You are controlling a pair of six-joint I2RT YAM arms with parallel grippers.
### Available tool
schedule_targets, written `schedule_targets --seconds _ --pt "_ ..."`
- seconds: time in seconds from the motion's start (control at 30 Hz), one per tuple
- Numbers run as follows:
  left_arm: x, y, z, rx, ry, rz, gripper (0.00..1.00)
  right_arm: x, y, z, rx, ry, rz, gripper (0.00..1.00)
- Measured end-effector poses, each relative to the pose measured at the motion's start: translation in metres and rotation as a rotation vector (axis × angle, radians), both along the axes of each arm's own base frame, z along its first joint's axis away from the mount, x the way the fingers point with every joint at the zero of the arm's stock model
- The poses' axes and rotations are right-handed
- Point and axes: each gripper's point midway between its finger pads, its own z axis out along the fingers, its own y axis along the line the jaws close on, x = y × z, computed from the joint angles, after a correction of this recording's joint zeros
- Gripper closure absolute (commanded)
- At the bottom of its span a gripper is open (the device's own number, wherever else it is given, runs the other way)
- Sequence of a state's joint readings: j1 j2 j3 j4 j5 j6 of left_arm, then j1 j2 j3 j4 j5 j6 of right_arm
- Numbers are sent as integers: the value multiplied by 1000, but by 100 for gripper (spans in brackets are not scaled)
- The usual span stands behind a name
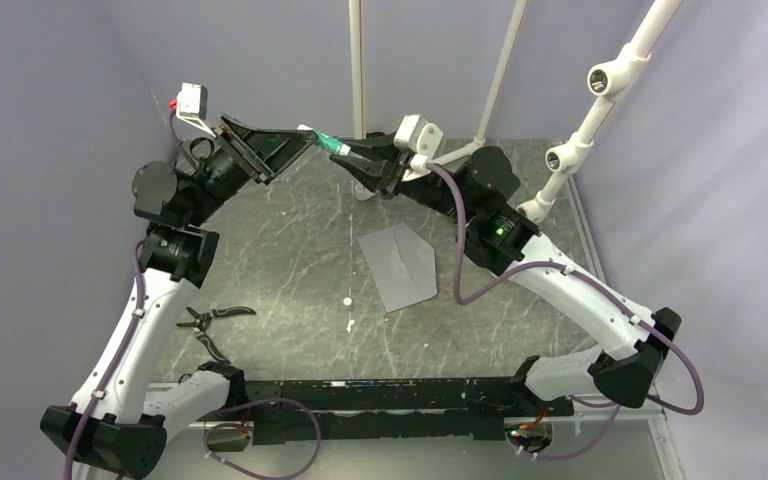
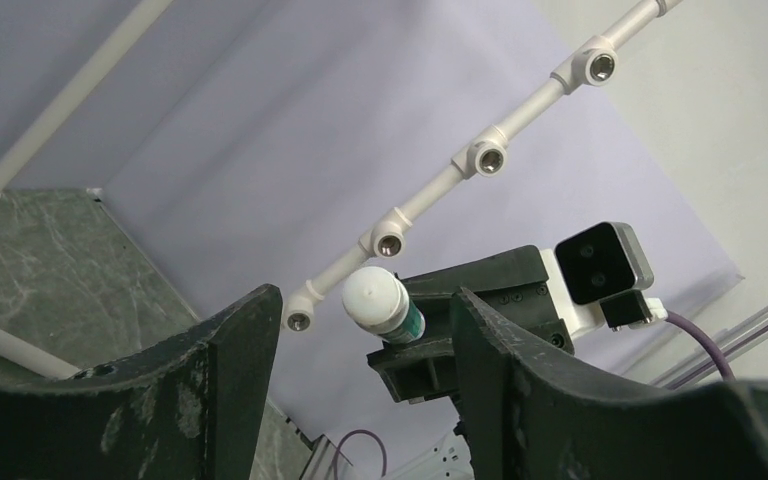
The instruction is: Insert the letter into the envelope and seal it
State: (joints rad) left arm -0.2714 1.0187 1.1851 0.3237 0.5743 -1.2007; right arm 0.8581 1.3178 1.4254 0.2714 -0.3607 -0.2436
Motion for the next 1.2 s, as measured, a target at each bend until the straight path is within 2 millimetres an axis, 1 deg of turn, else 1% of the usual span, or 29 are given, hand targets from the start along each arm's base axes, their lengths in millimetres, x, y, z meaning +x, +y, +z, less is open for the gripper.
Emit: schedule_targets --seconds 0.1,0.17,0.23,0.27,0.3,0.33,0.4,0.43,0.47,0.5,0.53,0.57,0.6,0.63,0.67,0.7,0.77,0.87,0.97,1.1,1.2 --pt "3 -1 -2 -1 16 -4 41 1 0 -4 -19 1 -5 100" --pt "5 -2 -5 -3 32 -8 49 2 1 -8 -32 4 -8 100" --pt "7 -3 -7 -4 46 -12 53 3 1 -12 -47 6 -10 100" --pt "8 -3 -8 -4 50 -12 58 3 1 -13 -52 6 -8 100" --pt "9 -3 -9 -4 55 -13 63 3 1 -14 -58 5 -9 100" --pt "9 -3 -9 -7 61 -15 70 3 1 -15 -62 4 -9 100" --pt "10 -4 -9 -11 70 -19 93 4 1 -17 -72 3 -11 100" --pt "9 -4 -9 -16 75 -22 97 5 1 -19 -79 4 -13 100" --pt "9 -4 -8 -21 75 -24 98 6 0 -21 -87 8 -16 100" --pt "8 -3 -7 -23 73 -25 98 7 0 -23 -94 10 -18 94" --pt "8 -3 -7 -26 72 -26 98 7 0 -23 -95 11 -18 80" --pt "8 -4 -7 -29 75 -28 98 8 -1 -23 -94 12 -22 59" --pt "8 -4 -7 -33 78 -30 98 8 -1 -23 -91 11 -24 43" --pt "8 -4 -7 -35 81 -32 98 8 0 -24 -86 9 -23 35" --pt "8 -4 -7 -37 85 -34 98 8 0 -24 -75 4 -24 31" --pt "9 -4 -8 -43 95 -39 98 8 0 -24 -64 -4 -24 29" --pt "10 -5 -8 -61 116 -51 98 9 1 -24 -43 -19 -24 28" --pt "16 -7 -10 -104 152 -83 98 11 5 -16 -3 -46 -15 29" --pt "24 -11 -17 -159 205 -123 98 12 10 -11 36 -63 -2 29" --pt "31 -13 -29 -200 268 -151 98 14 17 -13 49 -62 21 32" --pt "29 -12 -25 -222 267 -165 98 17 21 -15 48 -60 28 34"
